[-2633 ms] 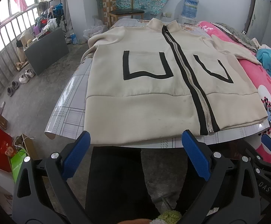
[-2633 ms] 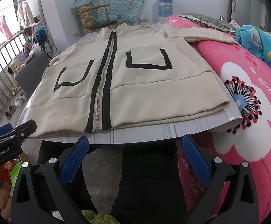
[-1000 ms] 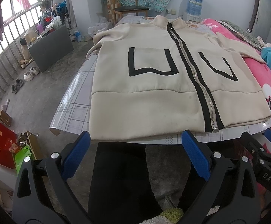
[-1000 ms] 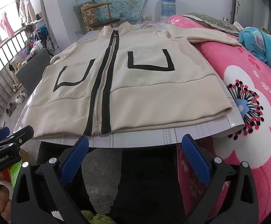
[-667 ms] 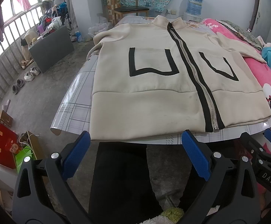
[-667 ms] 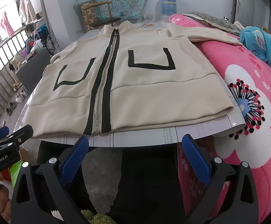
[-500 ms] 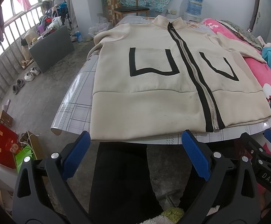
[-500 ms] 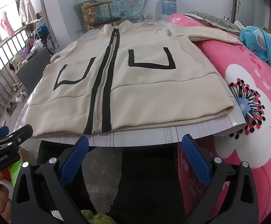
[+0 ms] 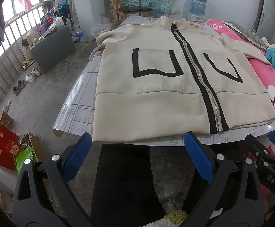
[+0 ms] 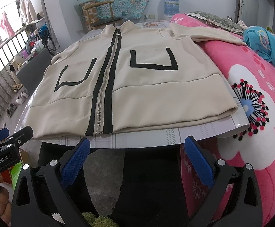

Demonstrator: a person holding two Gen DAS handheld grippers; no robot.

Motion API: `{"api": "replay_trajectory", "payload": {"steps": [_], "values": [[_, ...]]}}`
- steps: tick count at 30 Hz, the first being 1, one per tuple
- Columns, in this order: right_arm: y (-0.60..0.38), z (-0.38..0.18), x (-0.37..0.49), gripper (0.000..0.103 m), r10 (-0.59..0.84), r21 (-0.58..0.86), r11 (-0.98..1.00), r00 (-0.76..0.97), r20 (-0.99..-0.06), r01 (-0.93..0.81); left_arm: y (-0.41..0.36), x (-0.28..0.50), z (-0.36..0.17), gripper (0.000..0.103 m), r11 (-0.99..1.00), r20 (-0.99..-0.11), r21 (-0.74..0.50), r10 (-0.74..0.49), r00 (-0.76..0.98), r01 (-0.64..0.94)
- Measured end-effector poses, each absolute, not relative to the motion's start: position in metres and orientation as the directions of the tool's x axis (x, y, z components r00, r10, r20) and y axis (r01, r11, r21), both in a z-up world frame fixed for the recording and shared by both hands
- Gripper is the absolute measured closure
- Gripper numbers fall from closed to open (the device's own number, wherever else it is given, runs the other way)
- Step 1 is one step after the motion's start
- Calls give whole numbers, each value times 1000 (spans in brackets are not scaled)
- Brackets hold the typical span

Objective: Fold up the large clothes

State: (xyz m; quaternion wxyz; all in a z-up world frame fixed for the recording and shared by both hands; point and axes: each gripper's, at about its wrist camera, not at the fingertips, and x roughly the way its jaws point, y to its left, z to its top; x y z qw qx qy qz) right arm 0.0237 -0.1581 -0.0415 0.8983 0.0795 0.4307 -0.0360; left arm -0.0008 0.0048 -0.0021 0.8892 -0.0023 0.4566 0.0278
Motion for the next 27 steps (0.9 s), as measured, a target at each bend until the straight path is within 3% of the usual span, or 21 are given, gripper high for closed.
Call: {"api": "replay_trajectory", "payload": {"steps": [27], "values": [[-159,-43,34,5,5,118,983,620,-785,143,14,14,-11,8,995,-822,62,98,561,-83]]}}
